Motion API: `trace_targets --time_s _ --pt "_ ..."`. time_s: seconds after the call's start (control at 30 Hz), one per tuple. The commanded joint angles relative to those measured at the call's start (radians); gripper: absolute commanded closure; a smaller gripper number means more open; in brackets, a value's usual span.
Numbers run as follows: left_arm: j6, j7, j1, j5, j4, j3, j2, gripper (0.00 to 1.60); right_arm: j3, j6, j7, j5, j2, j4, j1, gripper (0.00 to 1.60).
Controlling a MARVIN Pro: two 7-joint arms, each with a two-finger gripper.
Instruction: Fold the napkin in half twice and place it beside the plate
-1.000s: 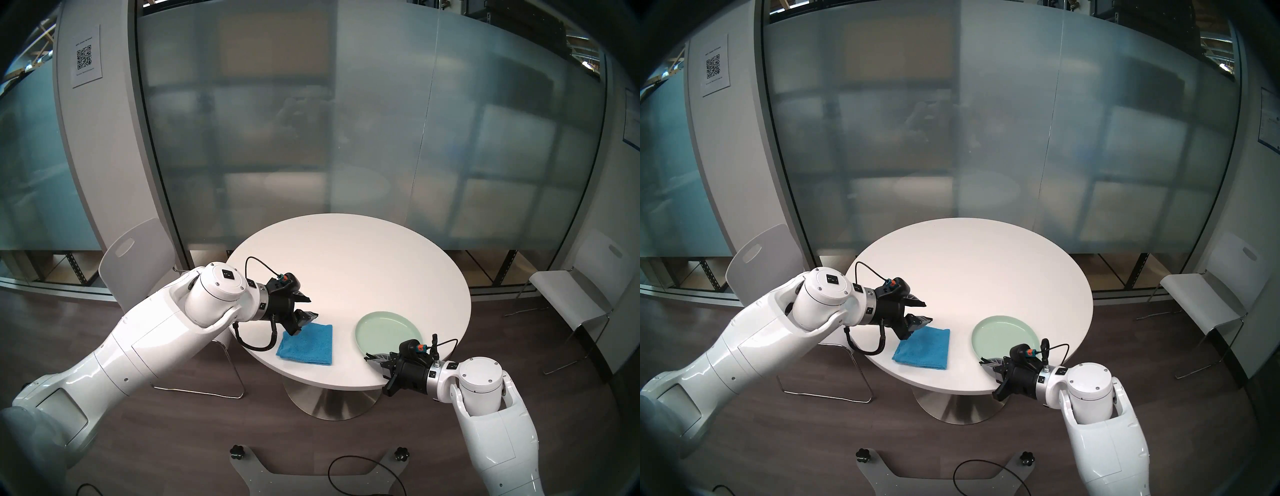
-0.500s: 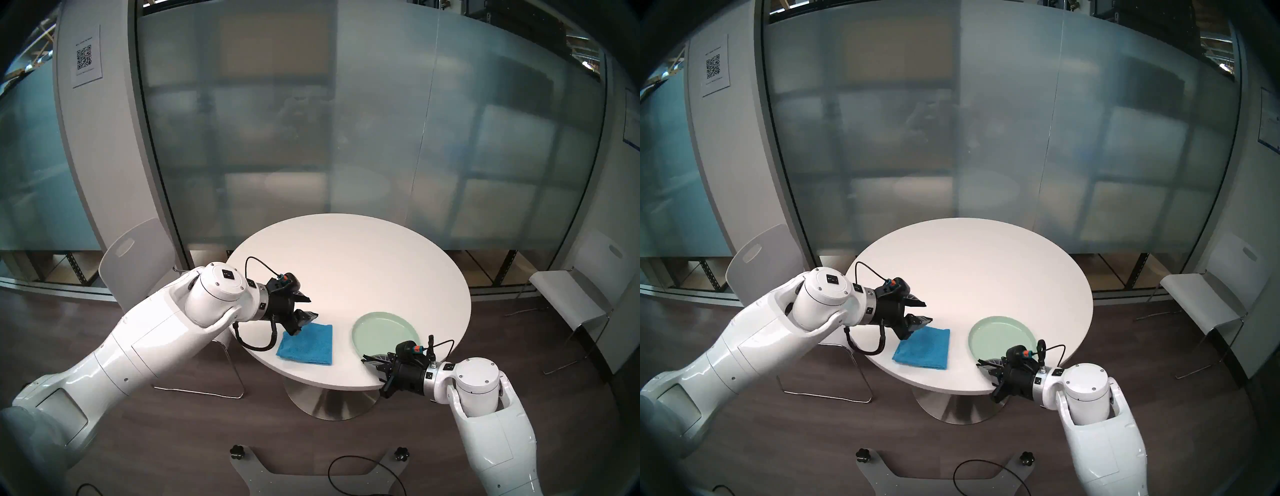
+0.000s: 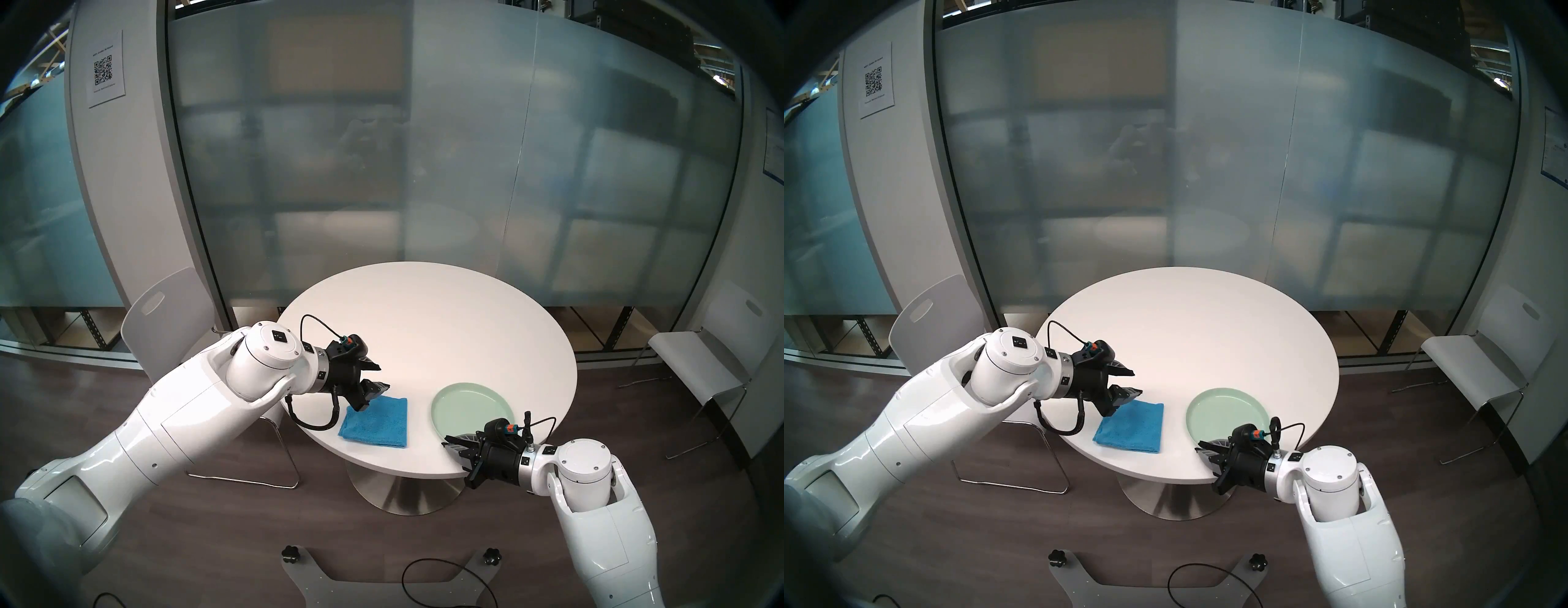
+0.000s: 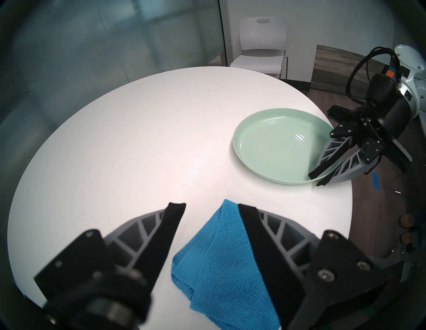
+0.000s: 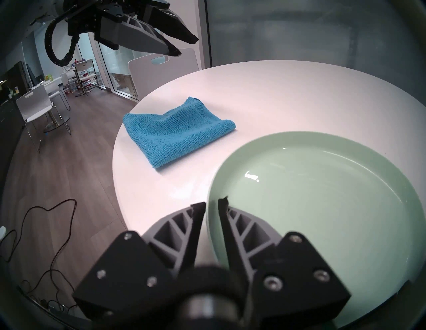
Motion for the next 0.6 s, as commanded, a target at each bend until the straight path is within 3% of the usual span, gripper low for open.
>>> trace_targets --time_s 0.0,0.23,0.43,0.57 --pt "-0.003 -0.002 -0.015 0.001 -0.014 -0.009 0.002 0.48 0.008 0.001 0.005 0.009 0.000 -0.031 -0.004 0.69" --pt "-0.003 -0.002 -0.015 0.001 -0.013 -0.009 0.002 0.48 0.010 0.009 0.013 0.011 -0.003 -0.046 -0.006 0.58" --pt "-0.004 -0.002 -0.015 0.001 -0.013 -0.009 0.002 0.48 0.020 0.024 0.027 0.023 -0.012 -0.072 -0.011 0.35" --pt "-0.004 -0.002 -0.015 0.000 -0.013 -0.009 0.002 0.48 0.037 0.031 0.024 0.034 -0.024 -0.106 -0.016 0.34"
